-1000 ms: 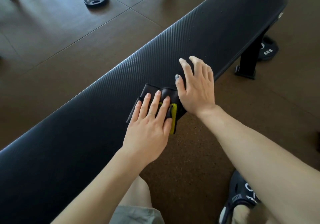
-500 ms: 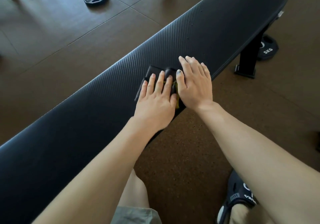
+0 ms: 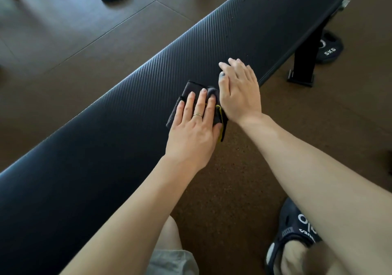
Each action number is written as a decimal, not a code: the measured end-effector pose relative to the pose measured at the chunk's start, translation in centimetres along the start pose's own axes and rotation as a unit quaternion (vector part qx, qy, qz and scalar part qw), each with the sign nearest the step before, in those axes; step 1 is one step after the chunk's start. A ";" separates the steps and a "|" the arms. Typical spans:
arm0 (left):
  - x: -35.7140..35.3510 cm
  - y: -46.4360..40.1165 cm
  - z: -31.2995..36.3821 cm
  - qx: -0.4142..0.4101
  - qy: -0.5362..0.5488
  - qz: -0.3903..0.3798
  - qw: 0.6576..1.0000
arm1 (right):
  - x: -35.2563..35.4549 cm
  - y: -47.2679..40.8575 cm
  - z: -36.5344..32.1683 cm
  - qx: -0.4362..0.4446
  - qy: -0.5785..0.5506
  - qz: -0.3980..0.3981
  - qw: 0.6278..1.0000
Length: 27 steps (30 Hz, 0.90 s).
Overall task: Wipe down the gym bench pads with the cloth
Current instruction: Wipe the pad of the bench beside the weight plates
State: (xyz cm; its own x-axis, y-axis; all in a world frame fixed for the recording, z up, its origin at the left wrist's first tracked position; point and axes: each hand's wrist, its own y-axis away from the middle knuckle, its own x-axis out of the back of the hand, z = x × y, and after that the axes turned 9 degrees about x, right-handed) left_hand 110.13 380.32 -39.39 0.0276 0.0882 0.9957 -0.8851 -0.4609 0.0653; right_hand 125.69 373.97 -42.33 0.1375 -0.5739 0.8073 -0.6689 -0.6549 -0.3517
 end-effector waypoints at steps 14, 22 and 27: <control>0.3 -0.7 -0.2 -0.025 -0.011 0.001 1.000 | 1.2 1.9 2.0 0.010 0.027 -0.048 0.998; -0.5 3.9 -1.6 -0.059 -0.047 -0.005 0.997 | 1.9 2.0 2.2 0.006 0.006 -0.075 0.997; -0.1 3.6 -2.2 -0.062 -0.049 -0.011 0.997 | 1.7 1.7 1.9 -0.005 0.001 -0.073 0.997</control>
State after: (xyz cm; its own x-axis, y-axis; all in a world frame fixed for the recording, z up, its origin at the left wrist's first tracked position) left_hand 105.92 380.65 -39.35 0.0867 0.0075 0.9962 -0.9341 -0.3469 0.0839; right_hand 126.11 370.96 -42.48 0.2319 -0.4724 0.8503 -0.6495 -0.7259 -0.2261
